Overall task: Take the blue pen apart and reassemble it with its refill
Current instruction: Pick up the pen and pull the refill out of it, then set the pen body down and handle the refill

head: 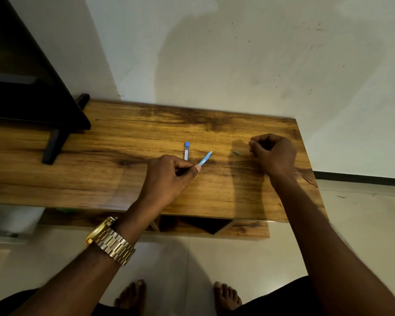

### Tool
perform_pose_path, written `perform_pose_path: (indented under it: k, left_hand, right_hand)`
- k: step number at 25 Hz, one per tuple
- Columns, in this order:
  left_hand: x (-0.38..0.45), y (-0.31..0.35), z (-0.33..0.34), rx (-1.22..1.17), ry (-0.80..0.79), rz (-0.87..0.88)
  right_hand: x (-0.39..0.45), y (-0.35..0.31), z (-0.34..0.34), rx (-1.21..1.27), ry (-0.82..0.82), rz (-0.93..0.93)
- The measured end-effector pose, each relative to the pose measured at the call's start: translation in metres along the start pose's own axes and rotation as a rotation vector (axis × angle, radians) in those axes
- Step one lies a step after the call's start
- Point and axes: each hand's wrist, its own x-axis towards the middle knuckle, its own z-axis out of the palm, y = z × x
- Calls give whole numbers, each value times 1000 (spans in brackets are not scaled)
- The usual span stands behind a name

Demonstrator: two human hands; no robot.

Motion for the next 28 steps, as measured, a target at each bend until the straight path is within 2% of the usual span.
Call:
perform_pose_path:
  k: [7, 13, 18, 23, 25, 28]
  left_hand:
    - [-4, 10, 34, 95, 63, 3]
    - [0, 9, 42, 190, 33, -34]
    - [4, 9, 34, 168, -4, -31]
    - [37, -10, -2, 119, 192, -114]
    - [45, -18, -5, 147, 197, -164]
    - [46, -18, 7, 305, 126, -123]
  right_hand:
    - [-3, 7, 17, -175, 18, -55]
    - [2, 4, 6, -230, -50, -91]
    - [17, 0, -14, 9, 281, 72]
    - [20, -2, -17, 226, 386, 158]
    - [22, -4, -16, 254, 419, 151]
    - [22, -5, -14, 279, 424, 158]
